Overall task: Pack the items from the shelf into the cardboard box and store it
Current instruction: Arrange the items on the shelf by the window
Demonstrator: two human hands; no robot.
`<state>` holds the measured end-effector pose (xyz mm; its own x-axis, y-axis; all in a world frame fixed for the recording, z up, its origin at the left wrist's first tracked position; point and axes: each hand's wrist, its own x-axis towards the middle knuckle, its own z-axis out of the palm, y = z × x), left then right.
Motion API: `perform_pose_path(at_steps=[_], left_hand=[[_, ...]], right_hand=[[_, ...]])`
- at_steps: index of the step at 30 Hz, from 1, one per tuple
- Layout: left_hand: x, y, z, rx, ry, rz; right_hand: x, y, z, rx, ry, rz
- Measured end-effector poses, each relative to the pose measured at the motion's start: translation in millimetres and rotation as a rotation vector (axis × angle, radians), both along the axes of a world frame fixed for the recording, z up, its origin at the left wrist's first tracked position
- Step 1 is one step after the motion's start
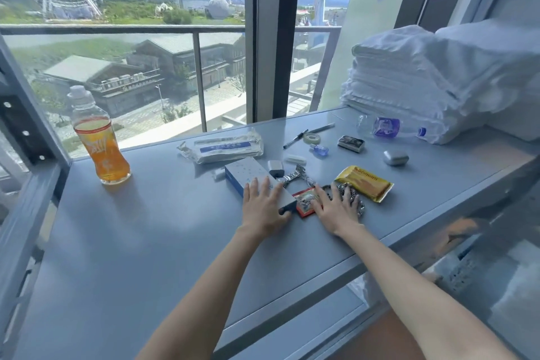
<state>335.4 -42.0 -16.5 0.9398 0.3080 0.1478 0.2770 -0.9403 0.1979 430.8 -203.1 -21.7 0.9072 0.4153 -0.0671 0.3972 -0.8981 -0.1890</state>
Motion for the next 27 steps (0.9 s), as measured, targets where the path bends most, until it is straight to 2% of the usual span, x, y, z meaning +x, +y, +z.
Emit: perform_pose_path(at_steps=[9, 17, 22, 27], left_hand=[[30, -5, 4, 0.028, 0.031, -0.008], [-32, 52, 9, 0.099, -0.102, 0.047], [-88, 131, 26, 0.164, -0.186, 0.394], [-136, 213, 45, -0.037, -0.189, 0.696]], right_hand=[[34, -1, 9, -0.032, 0.021, 0.062], [-8, 65, 44, 0.091, -0.177, 0.361], [-54, 125, 51, 0.099, -0.225, 0.55], [-87, 170, 52, 0.076, -0.212, 0.635]])
